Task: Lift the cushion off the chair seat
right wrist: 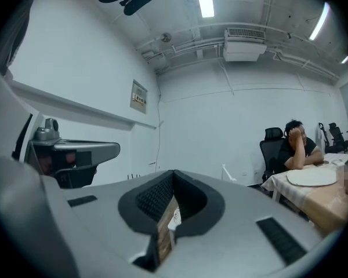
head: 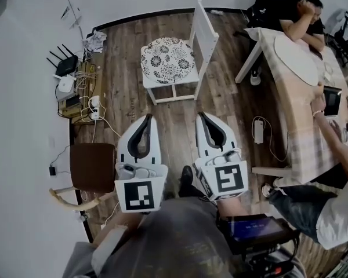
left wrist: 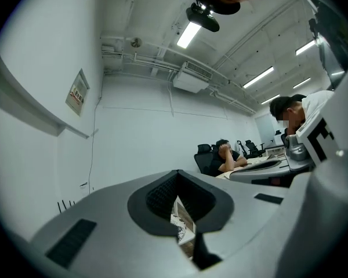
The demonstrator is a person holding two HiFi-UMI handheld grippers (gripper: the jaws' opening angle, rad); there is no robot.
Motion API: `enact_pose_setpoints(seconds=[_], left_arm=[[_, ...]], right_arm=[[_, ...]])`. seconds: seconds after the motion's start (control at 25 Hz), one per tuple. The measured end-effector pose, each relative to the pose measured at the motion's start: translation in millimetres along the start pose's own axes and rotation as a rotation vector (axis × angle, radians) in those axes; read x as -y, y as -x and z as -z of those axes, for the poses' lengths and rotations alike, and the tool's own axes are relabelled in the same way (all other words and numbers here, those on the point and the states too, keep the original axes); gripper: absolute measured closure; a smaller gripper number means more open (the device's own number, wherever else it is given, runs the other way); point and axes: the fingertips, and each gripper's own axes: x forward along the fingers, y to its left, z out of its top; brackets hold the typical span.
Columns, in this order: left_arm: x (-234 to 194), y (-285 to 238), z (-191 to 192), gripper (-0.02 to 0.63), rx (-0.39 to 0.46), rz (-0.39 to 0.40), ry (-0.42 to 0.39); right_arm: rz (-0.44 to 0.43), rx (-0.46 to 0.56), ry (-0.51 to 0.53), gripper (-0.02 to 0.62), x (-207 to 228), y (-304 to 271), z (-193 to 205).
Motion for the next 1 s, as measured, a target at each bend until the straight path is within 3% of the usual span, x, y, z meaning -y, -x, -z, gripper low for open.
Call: enact_pose_setpoints(seconds=[0.4, 0.72, 1.0], left_arm=[[29.3, -76.3, -18.9, 0.600, 0.017, -0.011, -0.057], [18.9, -107.1, -7.7, 0.600, -0.009, -0.043, -0.055], [6.6, -146.0, 10.0, 0.600, -0.010, -0.009, -0.022]], right_arm=[[-0.013, 0.043, -0.039, 0.589, 75.1, -40.0, -12.6], [-0.033, 0.026, -0.046, 0.589, 94.0, -73.2, -4.1], [0.010, -0.019, -0.024, 0.588, 109.9, -107.7, 7.8]])
